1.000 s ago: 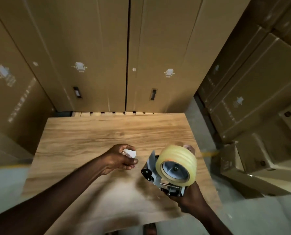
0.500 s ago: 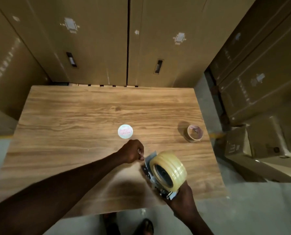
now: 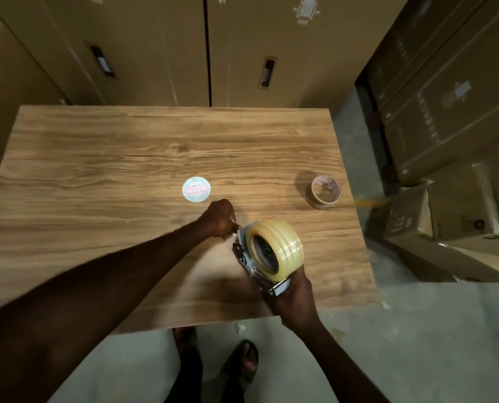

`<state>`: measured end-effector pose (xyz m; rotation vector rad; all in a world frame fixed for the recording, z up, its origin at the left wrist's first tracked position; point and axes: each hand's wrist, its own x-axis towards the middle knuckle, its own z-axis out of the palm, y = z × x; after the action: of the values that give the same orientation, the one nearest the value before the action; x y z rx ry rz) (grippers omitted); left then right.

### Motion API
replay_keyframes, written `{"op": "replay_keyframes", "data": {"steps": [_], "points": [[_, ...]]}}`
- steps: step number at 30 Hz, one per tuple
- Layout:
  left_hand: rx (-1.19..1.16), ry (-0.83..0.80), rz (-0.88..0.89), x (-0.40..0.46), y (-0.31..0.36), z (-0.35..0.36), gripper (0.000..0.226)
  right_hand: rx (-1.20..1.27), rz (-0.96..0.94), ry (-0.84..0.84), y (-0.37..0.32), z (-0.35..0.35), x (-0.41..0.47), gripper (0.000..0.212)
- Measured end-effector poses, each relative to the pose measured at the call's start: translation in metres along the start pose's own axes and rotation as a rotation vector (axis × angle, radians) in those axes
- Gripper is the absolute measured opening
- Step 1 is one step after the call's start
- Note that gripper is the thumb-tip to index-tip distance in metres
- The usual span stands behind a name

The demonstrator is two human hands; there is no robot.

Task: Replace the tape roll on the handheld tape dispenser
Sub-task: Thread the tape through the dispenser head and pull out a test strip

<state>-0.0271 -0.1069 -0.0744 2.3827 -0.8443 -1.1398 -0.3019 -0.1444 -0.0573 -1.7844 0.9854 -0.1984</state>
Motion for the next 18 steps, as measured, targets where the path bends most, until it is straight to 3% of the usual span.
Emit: {"op": "replay_keyframes", "data": {"steps": [8, 11, 18], "points": [[0.094, 0.086, 0.031, -0.004, 0.002, 0.010, 0.020, -0.097, 0.003, -0.039, -0.002, -0.001, 0.004, 0.077], [0.124, 0.078, -0.023, -0.003, 0.005, 0.010, 0.007, -0.120, 0.000, -0.057, -0.004, -0.001, 0.005, 0.078], [0.101, 0.122, -0.182, -0.001, 0.021, -0.001, 0.013, -0.195, -0.037, -0.015, -0.017, 0.002, 0.007, 0.070]]}}
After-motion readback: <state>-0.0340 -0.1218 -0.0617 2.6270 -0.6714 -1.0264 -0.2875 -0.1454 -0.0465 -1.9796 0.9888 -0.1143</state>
